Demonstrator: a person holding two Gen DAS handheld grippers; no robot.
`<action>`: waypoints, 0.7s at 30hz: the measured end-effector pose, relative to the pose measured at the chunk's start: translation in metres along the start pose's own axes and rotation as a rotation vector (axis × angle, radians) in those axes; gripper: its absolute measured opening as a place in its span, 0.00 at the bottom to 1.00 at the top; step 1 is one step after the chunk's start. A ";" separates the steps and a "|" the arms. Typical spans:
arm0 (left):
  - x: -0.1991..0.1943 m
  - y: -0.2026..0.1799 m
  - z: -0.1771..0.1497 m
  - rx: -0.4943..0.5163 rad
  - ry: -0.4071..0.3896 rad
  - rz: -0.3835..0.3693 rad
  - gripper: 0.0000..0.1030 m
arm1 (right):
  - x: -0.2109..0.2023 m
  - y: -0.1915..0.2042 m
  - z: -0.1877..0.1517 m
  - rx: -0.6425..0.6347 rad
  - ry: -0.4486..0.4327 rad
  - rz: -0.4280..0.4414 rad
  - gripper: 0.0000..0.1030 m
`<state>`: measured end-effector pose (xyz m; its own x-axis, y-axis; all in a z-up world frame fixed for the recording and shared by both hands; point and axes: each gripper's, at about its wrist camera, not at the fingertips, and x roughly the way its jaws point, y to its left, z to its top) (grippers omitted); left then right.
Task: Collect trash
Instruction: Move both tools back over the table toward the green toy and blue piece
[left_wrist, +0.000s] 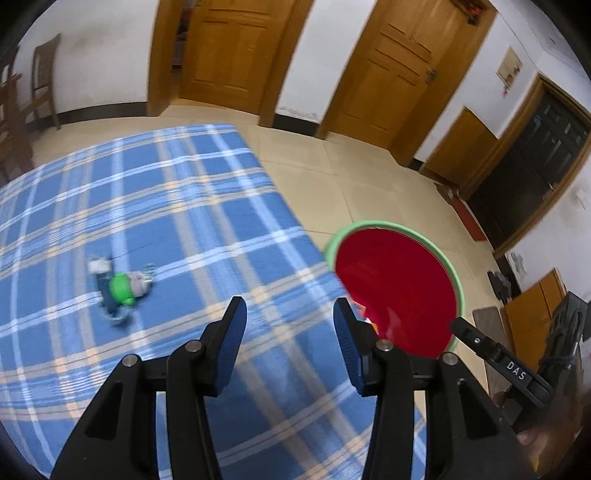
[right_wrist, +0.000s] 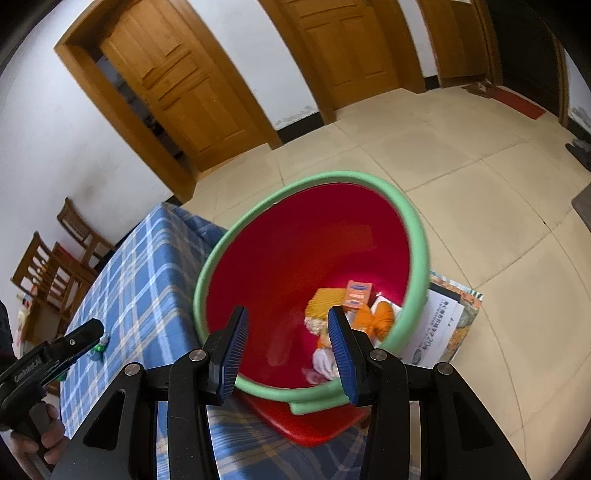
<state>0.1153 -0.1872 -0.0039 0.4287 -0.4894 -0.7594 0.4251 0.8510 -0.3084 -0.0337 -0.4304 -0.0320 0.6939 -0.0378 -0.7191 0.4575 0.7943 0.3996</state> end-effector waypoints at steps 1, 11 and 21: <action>-0.003 0.005 0.000 -0.010 -0.005 0.010 0.48 | 0.000 0.005 0.000 -0.009 0.000 0.005 0.44; -0.028 0.058 -0.009 -0.117 -0.048 0.098 0.51 | 0.002 0.051 -0.002 -0.094 0.015 0.059 0.44; -0.049 0.106 -0.020 -0.199 -0.088 0.188 0.51 | 0.016 0.113 -0.009 -0.209 0.060 0.132 0.44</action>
<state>0.1234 -0.0688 -0.0105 0.5564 -0.3263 -0.7642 0.1700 0.9449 -0.2797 0.0242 -0.3357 -0.0033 0.7027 0.1055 -0.7036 0.2359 0.8985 0.3702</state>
